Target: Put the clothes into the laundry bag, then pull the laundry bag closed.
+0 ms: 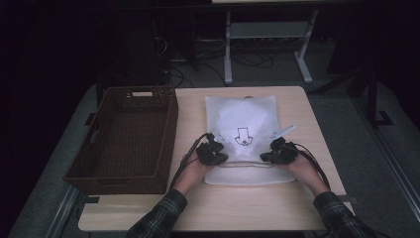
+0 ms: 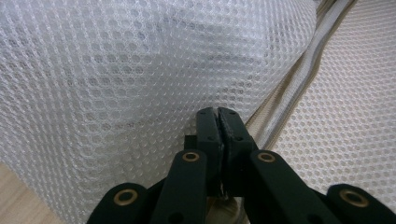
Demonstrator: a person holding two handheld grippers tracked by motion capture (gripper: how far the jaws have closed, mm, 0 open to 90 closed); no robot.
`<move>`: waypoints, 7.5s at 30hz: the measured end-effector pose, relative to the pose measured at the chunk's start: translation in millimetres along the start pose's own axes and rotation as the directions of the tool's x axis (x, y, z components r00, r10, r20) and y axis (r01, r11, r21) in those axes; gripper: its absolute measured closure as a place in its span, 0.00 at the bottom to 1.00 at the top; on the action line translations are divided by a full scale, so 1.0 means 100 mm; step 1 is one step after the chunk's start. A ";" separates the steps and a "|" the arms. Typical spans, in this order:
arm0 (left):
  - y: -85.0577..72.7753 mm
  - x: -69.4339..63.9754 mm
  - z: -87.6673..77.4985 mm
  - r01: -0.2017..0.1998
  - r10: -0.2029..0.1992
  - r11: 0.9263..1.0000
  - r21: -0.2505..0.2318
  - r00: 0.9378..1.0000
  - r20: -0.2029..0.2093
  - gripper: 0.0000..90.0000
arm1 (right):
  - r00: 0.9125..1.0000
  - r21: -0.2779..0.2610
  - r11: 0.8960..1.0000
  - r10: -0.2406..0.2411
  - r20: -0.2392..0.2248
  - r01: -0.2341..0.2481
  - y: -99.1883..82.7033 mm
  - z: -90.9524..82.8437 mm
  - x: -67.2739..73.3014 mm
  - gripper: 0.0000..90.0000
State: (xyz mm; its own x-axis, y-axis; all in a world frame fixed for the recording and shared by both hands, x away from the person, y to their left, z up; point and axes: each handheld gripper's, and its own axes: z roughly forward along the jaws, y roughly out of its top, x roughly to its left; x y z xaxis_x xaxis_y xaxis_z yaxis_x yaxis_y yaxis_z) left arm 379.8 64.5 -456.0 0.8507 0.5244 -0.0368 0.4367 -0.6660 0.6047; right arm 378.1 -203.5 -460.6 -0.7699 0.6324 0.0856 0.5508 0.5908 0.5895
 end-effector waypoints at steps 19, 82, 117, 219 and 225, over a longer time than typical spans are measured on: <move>-0.28 -0.05 -0.53 0.057 -0.051 0.992 -0.108 0.997 0.056 0.44 | 0.996 -0.128 0.992 -0.028 -0.082 0.017 0.01 -0.40 0.08 0.59; -0.80 -0.30 -0.64 0.110 -0.110 0.989 -0.103 0.994 0.000 0.23 | 0.904 -0.129 0.916 -0.397 -0.159 0.380 0.67 0.66 0.79 0.75; -0.36 -0.04 -0.58 0.232 -0.222 0.959 -0.162 0.972 0.080 0.30 | 0.943 -0.349 0.889 -0.329 -0.040 0.296 0.55 0.13 0.70 0.97; -0.40 -0.10 -0.59 0.048 -0.036 0.982 -0.185 0.997 0.067 0.91 | 0.968 -0.242 0.960 -0.182 -0.175 0.137 0.42 0.21 0.89 0.97; -0.42 -0.08 -0.60 0.073 -0.063 0.979 -0.188 0.996 0.059 0.90 | 0.971 -0.238 0.961 -0.181 -0.156 0.141 0.41 0.20 0.87 0.97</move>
State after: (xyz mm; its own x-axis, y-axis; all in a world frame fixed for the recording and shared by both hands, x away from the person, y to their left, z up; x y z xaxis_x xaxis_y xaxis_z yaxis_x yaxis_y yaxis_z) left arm 336.9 119.6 -433.1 0.8369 0.5336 -0.1217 0.4353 -0.5142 0.7390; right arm 340.4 -114.2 -445.2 -0.8975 0.4291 0.1018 0.3443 0.5373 0.7699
